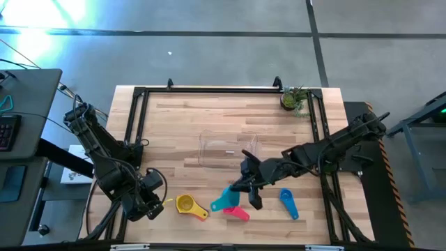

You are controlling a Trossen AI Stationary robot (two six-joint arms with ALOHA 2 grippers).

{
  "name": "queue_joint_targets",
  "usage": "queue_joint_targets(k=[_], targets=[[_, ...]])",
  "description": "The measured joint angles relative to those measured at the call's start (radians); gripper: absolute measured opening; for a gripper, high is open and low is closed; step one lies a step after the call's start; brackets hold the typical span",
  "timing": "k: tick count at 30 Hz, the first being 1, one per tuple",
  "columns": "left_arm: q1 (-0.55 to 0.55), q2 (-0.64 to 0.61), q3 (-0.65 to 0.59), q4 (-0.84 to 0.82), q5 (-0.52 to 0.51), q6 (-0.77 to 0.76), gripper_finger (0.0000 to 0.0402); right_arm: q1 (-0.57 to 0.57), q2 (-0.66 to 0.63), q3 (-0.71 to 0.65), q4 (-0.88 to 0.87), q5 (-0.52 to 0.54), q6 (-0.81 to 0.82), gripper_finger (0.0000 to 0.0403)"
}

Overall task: Nest measuring cups in basket
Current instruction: Stack the light blue measuring cup on top of the yellow measuring cup

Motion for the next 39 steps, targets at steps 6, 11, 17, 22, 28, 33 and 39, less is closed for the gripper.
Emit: queue_joint_targets(k=[6, 11, 17, 22, 28, 33, 39], targets=[[0.025, 0.0, 0.0, 0.007, -0.018, 0.004, 0.0122, 0.018, 0.03, -0.002, -0.001, -0.002, 0.0, 0.0003], [0.07, 0.0, 0.0, 0.07, -0.103, 0.086, 0.0122, -0.006, 0.074, -0.002, -0.037, -0.022, 0.0, 0.0003], [0.133, 0.0, 0.0, 0.18, -0.105, 0.209, 0.0122, -0.04, 0.121, -0.003, -0.08, -0.075, -0.001, 0.0003], [0.199, 0.0, 0.0, 0.252, -0.106, 0.291, 0.0122, -0.061, 0.138, -0.003, -0.115, -0.099, -0.042, 0.0003], [0.285, 0.0, 0.0, 0.357, -0.106, 0.357, 0.0122, -0.087, 0.138, -0.003, -0.143, -0.095, -0.113, 0.0003], [0.36, 0.0, 0.0, 0.467, -0.105, 0.36, 0.0122, -0.108, 0.138, -0.003, -0.175, -0.088, -0.16, 0.0003], [0.448, 0.0, 0.0, 0.576, -0.073, 0.398, 0.0122, -0.136, 0.138, -0.003, -0.231, -0.086, -0.198, 0.0003]])
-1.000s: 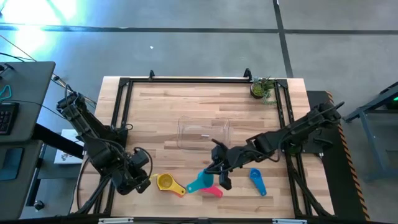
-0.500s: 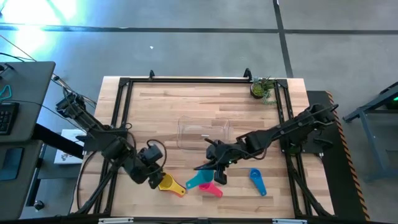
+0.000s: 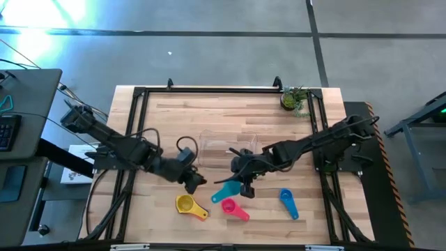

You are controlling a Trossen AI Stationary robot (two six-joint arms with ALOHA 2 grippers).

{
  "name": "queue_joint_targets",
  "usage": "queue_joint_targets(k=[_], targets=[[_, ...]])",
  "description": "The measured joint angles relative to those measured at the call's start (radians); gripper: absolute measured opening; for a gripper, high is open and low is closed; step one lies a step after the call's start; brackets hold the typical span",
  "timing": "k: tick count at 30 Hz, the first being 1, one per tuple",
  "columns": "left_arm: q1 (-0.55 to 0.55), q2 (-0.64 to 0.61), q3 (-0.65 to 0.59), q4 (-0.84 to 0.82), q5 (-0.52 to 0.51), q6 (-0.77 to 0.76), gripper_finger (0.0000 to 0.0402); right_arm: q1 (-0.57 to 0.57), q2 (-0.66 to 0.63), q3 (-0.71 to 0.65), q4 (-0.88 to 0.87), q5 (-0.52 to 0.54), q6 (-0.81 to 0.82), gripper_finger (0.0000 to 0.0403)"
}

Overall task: Nest measuring cups in basket
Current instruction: Stack the light blue measuring cup on top of the yellow measuring cup

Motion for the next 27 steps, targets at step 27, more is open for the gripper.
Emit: queue_joint_targets(k=[27], targets=[[0.135, 0.0, 0.0, 0.046, 0.182, 0.128, 0.0122, -0.063, 0.032, 0.093, -0.059, 0.015, -0.05, 0.0003]])
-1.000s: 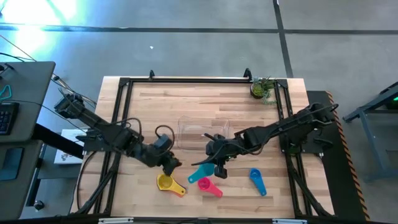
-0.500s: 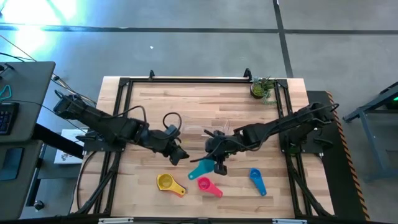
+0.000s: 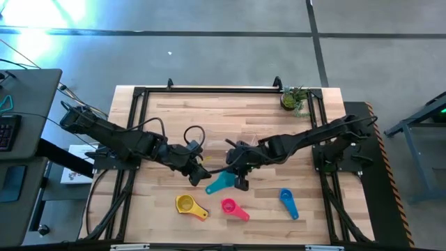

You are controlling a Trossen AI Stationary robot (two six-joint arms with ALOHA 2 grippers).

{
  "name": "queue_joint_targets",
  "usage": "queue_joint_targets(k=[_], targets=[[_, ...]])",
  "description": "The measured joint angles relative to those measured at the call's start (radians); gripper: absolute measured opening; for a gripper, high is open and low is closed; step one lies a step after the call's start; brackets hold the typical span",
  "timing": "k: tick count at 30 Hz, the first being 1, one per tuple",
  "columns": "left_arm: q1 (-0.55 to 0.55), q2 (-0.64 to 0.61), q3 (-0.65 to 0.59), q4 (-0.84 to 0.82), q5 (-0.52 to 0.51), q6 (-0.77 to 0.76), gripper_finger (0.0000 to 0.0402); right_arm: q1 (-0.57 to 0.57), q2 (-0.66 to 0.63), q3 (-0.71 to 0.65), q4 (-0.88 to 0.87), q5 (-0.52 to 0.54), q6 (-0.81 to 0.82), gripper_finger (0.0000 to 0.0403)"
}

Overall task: Nest measuring cups in basket
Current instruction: Stack the light blue measuring cup on top of the yellow measuring cup

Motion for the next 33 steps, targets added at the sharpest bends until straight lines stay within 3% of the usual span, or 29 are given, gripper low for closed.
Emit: queue_joint_targets(k=[16, 22, 33], targets=[[-0.008, 0.0, 0.0, -0.071, 0.043, -0.022, 0.0122, 0.001, 0.035, 0.063, 0.008, -0.002, -0.019, 0.0003], [-0.014, 0.0, 0.0, -0.068, 0.053, -0.021, 0.0122, 0.001, 0.035, 0.099, -0.061, 0.066, -0.023, 0.0003], [-0.015, 0.0, 0.0, -0.062, 0.061, -0.019, 0.0122, -0.003, 0.035, 0.106, -0.068, 0.099, -0.018, 0.0003]])
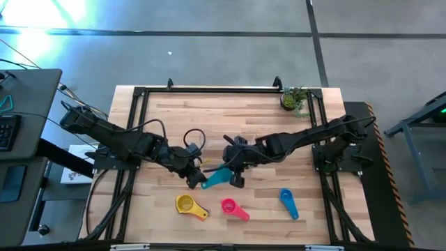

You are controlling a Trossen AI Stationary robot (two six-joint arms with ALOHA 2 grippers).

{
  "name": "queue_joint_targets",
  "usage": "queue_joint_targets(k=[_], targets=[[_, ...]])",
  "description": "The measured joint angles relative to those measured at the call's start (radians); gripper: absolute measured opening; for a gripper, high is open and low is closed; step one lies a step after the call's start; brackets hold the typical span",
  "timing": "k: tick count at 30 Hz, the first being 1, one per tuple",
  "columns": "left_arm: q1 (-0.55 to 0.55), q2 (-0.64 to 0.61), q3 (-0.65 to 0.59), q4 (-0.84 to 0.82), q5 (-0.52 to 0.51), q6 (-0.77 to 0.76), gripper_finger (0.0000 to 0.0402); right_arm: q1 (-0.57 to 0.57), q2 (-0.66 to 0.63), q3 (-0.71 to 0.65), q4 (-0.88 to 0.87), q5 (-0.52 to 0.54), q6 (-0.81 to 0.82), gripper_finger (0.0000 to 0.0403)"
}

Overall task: Nest measuring cups in basket
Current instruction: Stack the light blue measuring cup on top of the yellow measuring cup

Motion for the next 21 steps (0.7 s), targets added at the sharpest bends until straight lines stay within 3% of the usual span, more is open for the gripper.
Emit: queue_joint_targets(k=[16, 21], targets=[[0.0, 0.023, 0.0, 0.011, 0.026, 0.032, 0.0121, -0.012, 0.0, 0.0, 0.033, -0.002, 0.0, 0.0003], [0.0, 0.032, 0.001, 0.014, 0.027, 0.057, 0.01, -0.012, 0.0, 0.0, 0.032, -0.006, 0.0, 0.0003]])
